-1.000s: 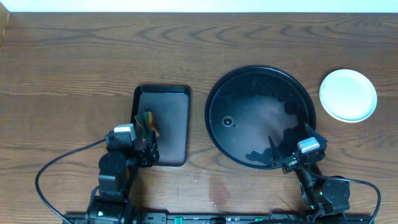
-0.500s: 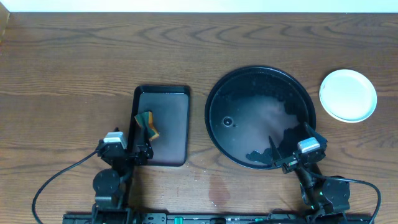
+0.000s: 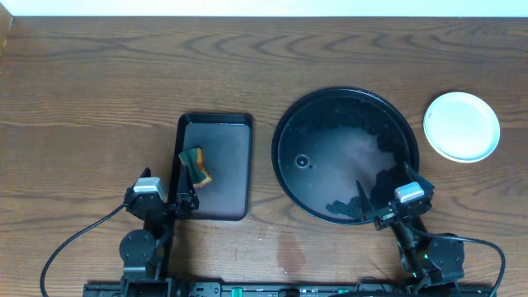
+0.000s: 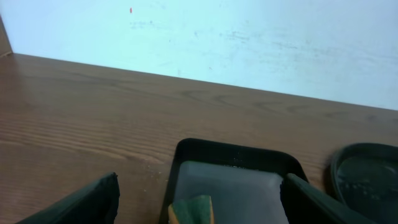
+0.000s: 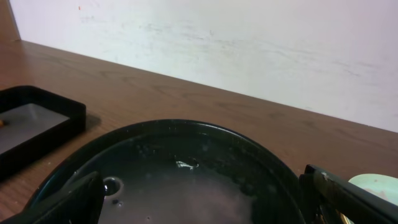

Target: Clean dirty plates on tray and stack at the side

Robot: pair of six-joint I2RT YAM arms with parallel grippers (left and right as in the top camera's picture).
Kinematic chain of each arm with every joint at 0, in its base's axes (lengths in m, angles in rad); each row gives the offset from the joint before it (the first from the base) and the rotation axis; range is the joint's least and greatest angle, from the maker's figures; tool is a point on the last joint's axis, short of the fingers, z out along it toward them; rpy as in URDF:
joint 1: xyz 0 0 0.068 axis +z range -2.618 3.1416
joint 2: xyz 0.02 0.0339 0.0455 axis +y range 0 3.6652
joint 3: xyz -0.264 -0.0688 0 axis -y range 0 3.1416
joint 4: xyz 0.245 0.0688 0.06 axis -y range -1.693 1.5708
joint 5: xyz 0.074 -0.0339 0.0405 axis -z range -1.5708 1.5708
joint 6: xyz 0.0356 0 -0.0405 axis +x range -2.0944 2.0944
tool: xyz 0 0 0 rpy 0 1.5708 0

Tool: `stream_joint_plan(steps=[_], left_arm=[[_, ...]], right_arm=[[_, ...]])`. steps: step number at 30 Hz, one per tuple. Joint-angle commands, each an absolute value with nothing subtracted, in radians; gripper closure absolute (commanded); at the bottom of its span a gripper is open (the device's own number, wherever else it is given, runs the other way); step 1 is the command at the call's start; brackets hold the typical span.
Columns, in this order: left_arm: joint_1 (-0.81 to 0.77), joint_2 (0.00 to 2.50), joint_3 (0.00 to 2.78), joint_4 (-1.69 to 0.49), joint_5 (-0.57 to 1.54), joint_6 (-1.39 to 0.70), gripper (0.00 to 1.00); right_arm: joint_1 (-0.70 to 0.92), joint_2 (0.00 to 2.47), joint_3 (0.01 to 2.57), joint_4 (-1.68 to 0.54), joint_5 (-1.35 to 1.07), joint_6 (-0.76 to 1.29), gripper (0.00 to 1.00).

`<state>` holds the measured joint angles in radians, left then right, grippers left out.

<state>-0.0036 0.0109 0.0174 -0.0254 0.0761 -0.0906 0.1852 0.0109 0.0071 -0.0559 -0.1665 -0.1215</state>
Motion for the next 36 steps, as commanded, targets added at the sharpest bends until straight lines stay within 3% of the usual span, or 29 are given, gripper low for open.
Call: stream_joint_plan(steps=[1, 36], left_arm=[[0.001, 0.001, 0.004, -0.067, 0.094, -0.059, 0.17], [0.001, 0.005, 0.004, -0.065, 0.094, -0.011, 0.16]], right_arm=[[0.176, 0.006, 0.006, -0.06, -0.165, -0.132, 0.01], [0.176, 0.006, 0.006, -0.06, -0.165, -0.132, 0.01]])
